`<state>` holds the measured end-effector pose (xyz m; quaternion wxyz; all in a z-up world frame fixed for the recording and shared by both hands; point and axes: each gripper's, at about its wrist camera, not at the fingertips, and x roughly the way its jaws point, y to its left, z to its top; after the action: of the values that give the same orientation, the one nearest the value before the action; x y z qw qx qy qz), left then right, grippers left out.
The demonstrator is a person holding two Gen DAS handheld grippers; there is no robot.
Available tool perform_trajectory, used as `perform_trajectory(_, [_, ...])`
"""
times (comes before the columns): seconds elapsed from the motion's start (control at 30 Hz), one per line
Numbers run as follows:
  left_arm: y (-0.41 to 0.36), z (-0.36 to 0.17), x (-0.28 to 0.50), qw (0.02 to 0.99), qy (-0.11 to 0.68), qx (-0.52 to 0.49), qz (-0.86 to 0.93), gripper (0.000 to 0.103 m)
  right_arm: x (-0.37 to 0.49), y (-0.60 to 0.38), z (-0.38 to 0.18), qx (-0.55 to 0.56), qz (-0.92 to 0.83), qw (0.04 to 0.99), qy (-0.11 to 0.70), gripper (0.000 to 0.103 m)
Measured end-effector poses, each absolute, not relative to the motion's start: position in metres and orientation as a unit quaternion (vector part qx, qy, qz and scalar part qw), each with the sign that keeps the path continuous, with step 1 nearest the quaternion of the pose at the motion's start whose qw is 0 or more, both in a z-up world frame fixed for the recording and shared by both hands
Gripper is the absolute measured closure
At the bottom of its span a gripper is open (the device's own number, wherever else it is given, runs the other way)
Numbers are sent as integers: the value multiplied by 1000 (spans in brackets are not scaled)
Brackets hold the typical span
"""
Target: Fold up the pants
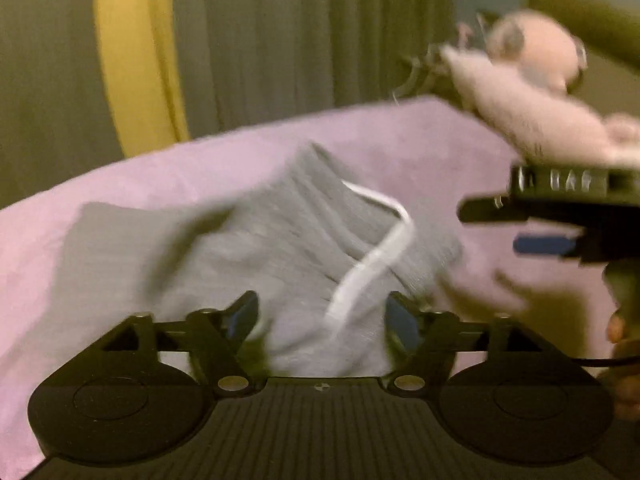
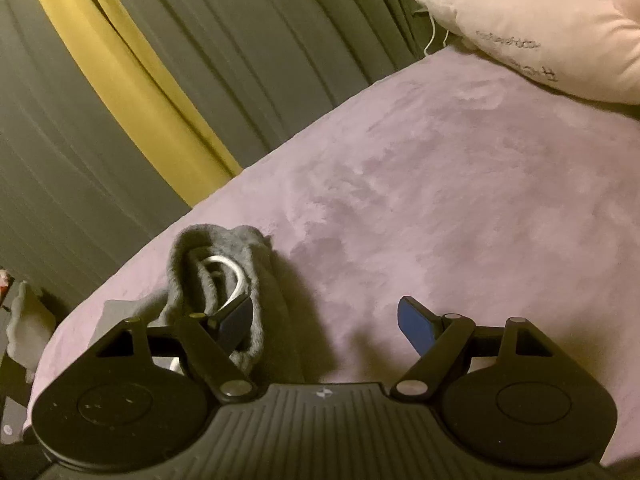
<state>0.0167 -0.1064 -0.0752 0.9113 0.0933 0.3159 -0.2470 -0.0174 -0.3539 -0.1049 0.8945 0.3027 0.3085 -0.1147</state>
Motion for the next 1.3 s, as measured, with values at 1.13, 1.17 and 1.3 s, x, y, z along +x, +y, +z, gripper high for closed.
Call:
perform_trajectory(1.13, [54,-95,192,906,415,-51,-61,39,37,-323,-122,310,-29,880,358,63])
perform_trajectory(1.17, [57,-91,188,908,412,-56,-50,38,34,-323,-116,306,-33,882,356,57])
perform_trajectory(1.3, [67,-68,146,928,368,-39,-26,23,17,-328,-99,318,-25,886,335,47])
